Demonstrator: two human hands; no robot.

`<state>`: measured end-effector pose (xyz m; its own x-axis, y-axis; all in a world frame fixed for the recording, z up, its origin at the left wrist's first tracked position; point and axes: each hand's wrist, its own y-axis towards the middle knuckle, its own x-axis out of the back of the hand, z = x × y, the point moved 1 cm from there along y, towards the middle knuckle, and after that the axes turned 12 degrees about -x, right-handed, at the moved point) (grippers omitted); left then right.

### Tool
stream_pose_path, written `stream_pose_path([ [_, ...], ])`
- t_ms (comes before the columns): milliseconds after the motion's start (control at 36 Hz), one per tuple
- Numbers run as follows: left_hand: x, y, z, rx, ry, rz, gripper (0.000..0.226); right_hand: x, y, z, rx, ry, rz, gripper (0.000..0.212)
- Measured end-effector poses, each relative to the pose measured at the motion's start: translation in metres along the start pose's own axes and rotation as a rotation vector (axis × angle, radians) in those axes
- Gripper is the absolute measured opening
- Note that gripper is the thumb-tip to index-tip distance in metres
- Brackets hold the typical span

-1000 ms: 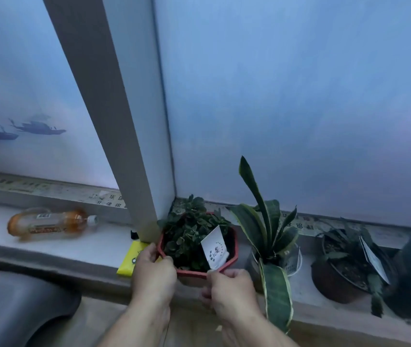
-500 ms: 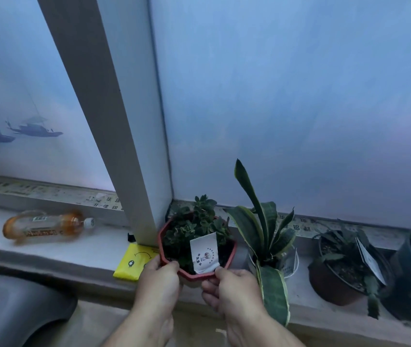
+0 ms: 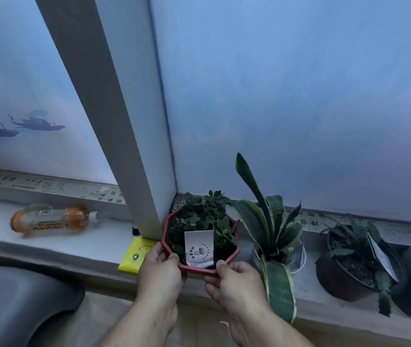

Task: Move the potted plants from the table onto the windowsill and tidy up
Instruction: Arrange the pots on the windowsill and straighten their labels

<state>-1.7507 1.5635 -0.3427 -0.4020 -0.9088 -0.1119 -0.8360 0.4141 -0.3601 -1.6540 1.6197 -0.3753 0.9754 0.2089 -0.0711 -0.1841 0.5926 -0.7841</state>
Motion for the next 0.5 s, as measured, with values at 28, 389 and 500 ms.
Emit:
stream_pose_path([
  [28,0.000,0.000,0.001,-0.008,-0.002,0.002,0.039,0.000,0.000,0.000,-0.001,0.007,0.001,0.019],
  [389,0.008,0.004,0.003,-0.032,0.037,0.064,0.039,0.001,-0.037,0.006,-0.090,0.026,0.123,0.006],
  [500,0.008,0.006,0.006,-0.015,0.050,0.100,0.041,0.011,-0.065,0.007,-0.105,-0.032,0.190,0.019],
])
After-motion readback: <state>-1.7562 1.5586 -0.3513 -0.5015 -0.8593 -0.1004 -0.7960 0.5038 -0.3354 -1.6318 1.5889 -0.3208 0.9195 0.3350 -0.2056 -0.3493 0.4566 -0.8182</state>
